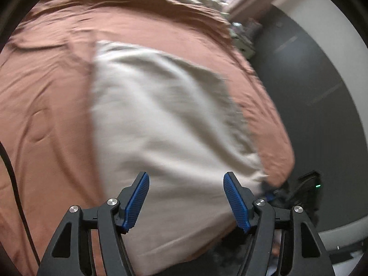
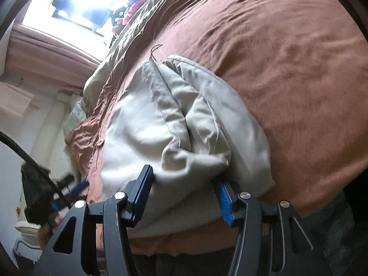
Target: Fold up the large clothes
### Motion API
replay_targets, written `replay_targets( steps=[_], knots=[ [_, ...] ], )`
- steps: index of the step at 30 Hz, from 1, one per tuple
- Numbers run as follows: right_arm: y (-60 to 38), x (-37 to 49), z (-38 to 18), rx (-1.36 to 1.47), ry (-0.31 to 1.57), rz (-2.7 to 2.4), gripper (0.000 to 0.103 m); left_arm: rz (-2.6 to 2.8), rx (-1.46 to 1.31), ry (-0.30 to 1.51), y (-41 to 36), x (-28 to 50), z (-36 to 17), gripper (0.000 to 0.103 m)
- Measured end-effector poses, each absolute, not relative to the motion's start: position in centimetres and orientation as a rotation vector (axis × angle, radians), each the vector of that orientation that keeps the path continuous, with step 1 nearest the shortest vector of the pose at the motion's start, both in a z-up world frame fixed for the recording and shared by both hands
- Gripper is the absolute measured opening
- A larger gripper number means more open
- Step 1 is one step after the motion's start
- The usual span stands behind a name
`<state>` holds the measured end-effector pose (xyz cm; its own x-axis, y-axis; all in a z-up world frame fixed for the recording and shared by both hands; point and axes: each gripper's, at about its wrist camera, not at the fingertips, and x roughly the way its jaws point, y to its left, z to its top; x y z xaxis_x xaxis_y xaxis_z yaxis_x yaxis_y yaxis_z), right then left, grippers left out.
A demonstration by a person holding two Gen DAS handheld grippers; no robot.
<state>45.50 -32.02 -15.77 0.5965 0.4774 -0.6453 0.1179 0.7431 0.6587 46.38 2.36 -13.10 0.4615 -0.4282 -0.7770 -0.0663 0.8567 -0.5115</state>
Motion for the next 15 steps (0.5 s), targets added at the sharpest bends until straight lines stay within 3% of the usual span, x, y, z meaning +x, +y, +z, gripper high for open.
replay_targets(
  steps=[1, 4, 11, 15],
  knots=[
    [-31.9, 45.8, -15.8, 0.715, 0.924, 0.219, 0.036, -0.199, -0.519, 1.094, 3.1, 46.2, -13.9, 0.069],
    [-31.4, 45.9, -15.3, 0.701, 0.903, 0.23, 0.015, -0.105, -0.512, 1.157, 4.6, 45.5, -16.3, 0.068],
    [-30.8, 43.8, -13.1, 0.631, 0.82, 0.231, 0.01, -0.139, -0.524, 1.211, 3.7, 45.1, -18.4, 0.068],
    [-31.3, 42.2, -13.6, 0.633, 0.809, 0.204, 0.01, -0.161, -0.492, 1.196, 2.1, 45.4, -17.8, 0.06]
  ],
)
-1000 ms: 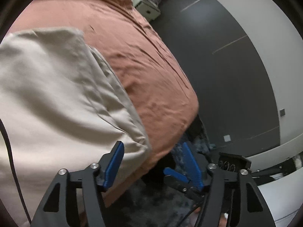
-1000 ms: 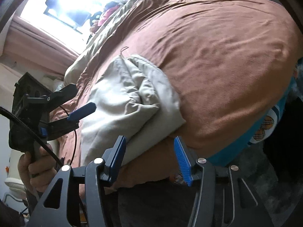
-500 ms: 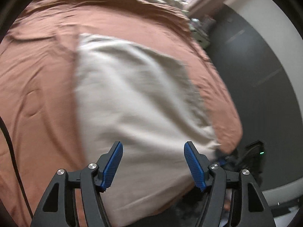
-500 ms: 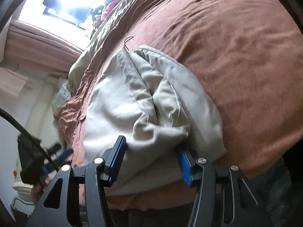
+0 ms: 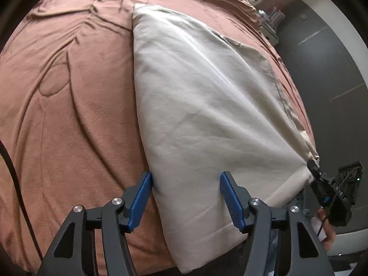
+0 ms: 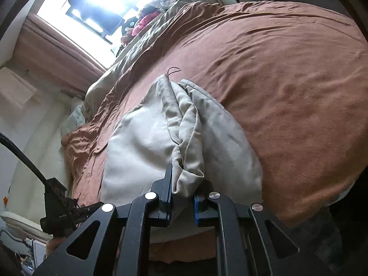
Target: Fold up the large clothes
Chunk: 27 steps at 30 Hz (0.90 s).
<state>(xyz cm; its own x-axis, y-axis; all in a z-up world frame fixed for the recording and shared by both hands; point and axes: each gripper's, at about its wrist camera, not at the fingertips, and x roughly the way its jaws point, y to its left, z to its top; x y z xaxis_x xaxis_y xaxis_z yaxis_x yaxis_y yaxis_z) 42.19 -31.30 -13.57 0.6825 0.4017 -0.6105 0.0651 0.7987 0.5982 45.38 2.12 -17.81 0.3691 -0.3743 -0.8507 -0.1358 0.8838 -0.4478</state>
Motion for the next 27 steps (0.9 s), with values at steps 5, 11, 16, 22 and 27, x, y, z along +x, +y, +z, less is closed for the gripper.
replay_targets(
  steps=[5, 11, 16, 22, 27],
  knots=[
    [-32.1, 40.8, -14.6, 0.62, 0.818, 0.142, 0.01, -0.184, -0.513, 1.191, 1.4, 45.9, -17.7, 0.044],
    [-32.2, 41.3, -15.1, 0.625, 0.911, 0.176, 0.016, -0.171, -0.514, 1.202, 1.2, 47.0, -18.5, 0.045],
    [-32.8, 41.8, -13.4, 0.601, 0.88, 0.137, 0.063, -0.174, -0.533, 1.204, 1.5, 46.9, -18.8, 0.045],
    [-33.0, 46.1, -13.0, 0.547, 0.955, 0.24, 0.063, -0.176, -0.536, 1.2, 1.9, 47.2, -18.7, 0.045],
    [-32.7, 50.7, -11.8, 0.468, 1.024, 0.327, 0.063, -0.163, -0.555, 1.189, 2.9, 48.0, -18.7, 0.045]
  ],
)
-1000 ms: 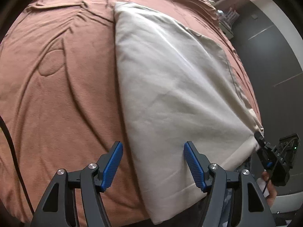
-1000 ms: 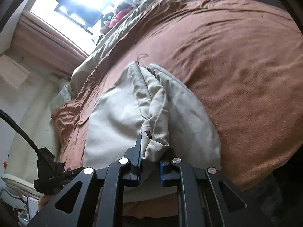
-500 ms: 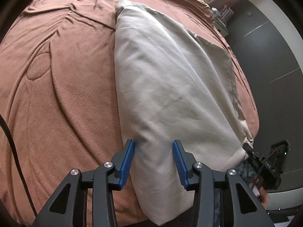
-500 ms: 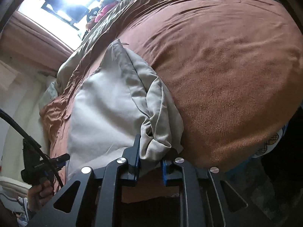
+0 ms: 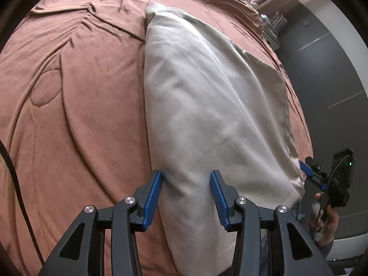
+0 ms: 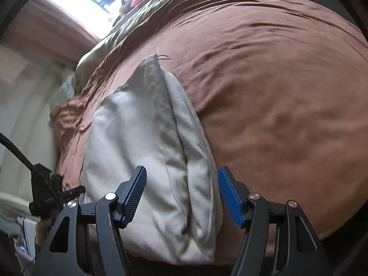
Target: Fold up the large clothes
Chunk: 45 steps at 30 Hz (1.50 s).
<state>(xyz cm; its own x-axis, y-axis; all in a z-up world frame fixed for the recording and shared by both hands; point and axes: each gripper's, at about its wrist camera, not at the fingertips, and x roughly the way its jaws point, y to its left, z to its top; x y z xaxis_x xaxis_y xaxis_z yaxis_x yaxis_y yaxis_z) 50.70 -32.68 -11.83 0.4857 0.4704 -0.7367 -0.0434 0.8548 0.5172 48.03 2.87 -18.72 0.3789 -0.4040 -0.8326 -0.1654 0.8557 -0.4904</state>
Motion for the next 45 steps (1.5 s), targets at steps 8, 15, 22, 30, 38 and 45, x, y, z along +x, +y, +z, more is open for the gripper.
replay_targets(
  steps=[8, 15, 22, 30, 38, 45],
  knots=[
    [-30.1, 57.8, -9.8, 0.351, 1.038, 0.331, 0.063, -0.144, -0.572, 1.176, 4.2, 50.6, -19.0, 0.046],
    [-26.2, 63.8, -10.8, 0.264, 1.091, 0.288, 0.063, -0.134, -0.584, 1.146, 5.9, 53.5, -19.1, 0.046],
    [-24.3, 68.4, -12.9, 0.254, 1.126, 0.223, 0.029, -0.12, -0.576, 1.132, 6.8, 56.0, -19.3, 0.046],
    [-25.6, 70.3, -15.5, 0.351, 1.144, 0.209, 0.026, -0.109, -0.595, 1.134, 7.1, 56.8, -20.2, 0.049],
    [-26.6, 69.1, -14.4, 0.375, 1.167, 0.333, 0.078, -0.118, -0.599, 1.129, 7.3, 56.4, -19.7, 0.049],
    [-28.2, 69.0, -16.8, 0.478, 1.235, 0.477, 0.081, -0.121, -0.611, 1.122, 7.5, 56.5, -19.8, 0.049]
  ],
)
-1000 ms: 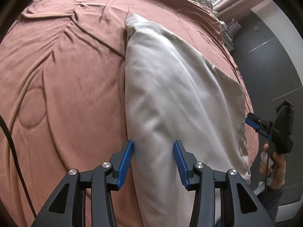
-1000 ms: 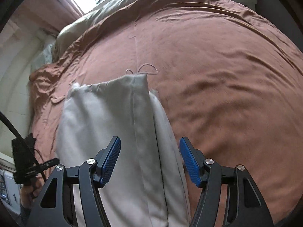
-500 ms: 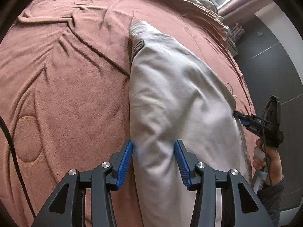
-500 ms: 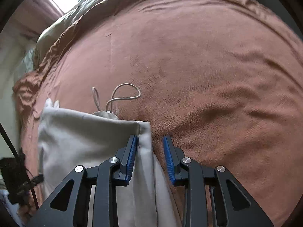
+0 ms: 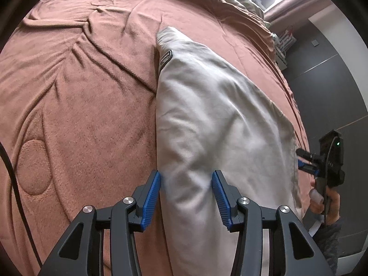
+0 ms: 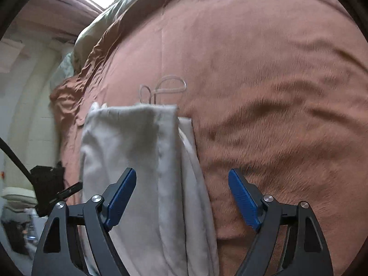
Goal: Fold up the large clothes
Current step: 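Grasp the folded jacket end with the left tool while the right tool grasps the drawstring end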
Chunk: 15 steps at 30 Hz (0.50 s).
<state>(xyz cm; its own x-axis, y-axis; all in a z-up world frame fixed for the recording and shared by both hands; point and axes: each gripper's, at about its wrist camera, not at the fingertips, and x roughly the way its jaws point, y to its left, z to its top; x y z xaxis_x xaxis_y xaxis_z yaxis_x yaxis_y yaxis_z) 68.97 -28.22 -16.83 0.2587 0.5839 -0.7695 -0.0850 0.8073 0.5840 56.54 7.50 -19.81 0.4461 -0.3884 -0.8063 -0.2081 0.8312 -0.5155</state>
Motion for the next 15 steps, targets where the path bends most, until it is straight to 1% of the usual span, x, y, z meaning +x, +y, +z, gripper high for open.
replay_targets(
  steps=[11, 14, 15],
  knots=[
    [-26.3, 73.4, -19.2, 0.549, 1.248, 0.641, 0.08, -0.123, -0.641, 1.094, 8.4, 57.8, -20.2, 0.049],
    [-26.4, 74.5, -20.1, 0.558, 1.259, 0.628, 0.068, -0.119, -0.644, 1.089, 8.6, 58.6, -20.2, 0.05],
    [-26.3, 74.6, -20.3, 0.546, 1.261, 0.624, 0.059, -0.116, -0.647, 1.089, 8.8, 58.8, -20.3, 0.05]
  ],
)
